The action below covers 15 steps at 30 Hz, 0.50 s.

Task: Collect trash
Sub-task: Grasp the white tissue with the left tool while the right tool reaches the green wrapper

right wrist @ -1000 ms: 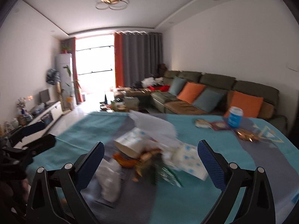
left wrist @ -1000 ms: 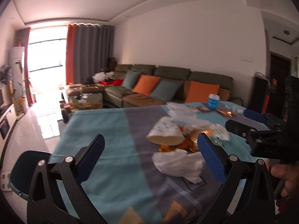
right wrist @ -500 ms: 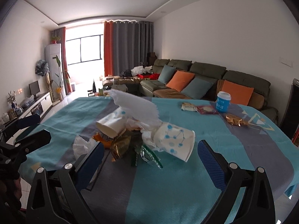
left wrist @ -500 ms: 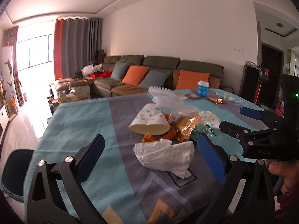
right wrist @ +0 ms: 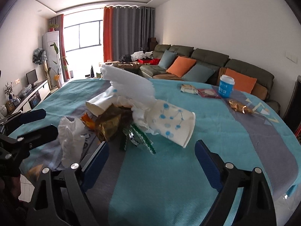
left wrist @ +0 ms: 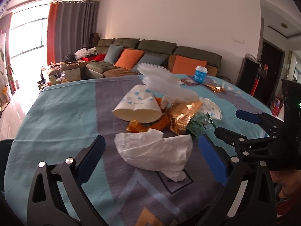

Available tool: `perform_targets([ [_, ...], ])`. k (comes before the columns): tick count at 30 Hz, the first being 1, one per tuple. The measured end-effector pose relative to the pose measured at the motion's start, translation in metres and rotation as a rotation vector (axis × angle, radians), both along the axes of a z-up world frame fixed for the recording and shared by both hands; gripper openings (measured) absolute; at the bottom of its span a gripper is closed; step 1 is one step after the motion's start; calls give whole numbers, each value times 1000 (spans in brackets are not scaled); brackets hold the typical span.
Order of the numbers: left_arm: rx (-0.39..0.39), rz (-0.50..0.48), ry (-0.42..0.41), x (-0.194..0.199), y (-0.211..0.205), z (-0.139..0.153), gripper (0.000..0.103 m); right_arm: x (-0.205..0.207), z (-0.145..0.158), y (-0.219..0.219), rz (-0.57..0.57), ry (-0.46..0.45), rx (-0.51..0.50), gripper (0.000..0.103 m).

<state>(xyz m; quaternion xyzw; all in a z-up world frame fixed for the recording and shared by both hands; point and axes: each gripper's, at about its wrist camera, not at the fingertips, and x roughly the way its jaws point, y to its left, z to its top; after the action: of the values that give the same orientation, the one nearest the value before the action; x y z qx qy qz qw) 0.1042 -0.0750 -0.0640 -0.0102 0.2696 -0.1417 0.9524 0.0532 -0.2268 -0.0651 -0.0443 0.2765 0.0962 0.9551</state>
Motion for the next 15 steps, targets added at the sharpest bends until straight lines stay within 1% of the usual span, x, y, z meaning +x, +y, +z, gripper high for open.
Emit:
perform_targets([
  [5, 24, -4, 47, 15, -9, -13, 98, 4, -4, -2, 4, 11, 13, 89],
  [11, 0, 8, 120, 29, -3, -28, 97, 9, -4, 5, 33, 21, 32, 87],
  [12, 3, 12, 129, 31, -3, -30, 93, 10, -4, 5, 37, 22, 32, 87],
  [13, 4, 8, 136, 32, -3, -32, 82, 11, -5, 6, 42, 24, 35, 86],
  [15, 12, 9, 147, 34, -4, -34, 68, 13, -5, 8, 50, 28, 37, 84],
])
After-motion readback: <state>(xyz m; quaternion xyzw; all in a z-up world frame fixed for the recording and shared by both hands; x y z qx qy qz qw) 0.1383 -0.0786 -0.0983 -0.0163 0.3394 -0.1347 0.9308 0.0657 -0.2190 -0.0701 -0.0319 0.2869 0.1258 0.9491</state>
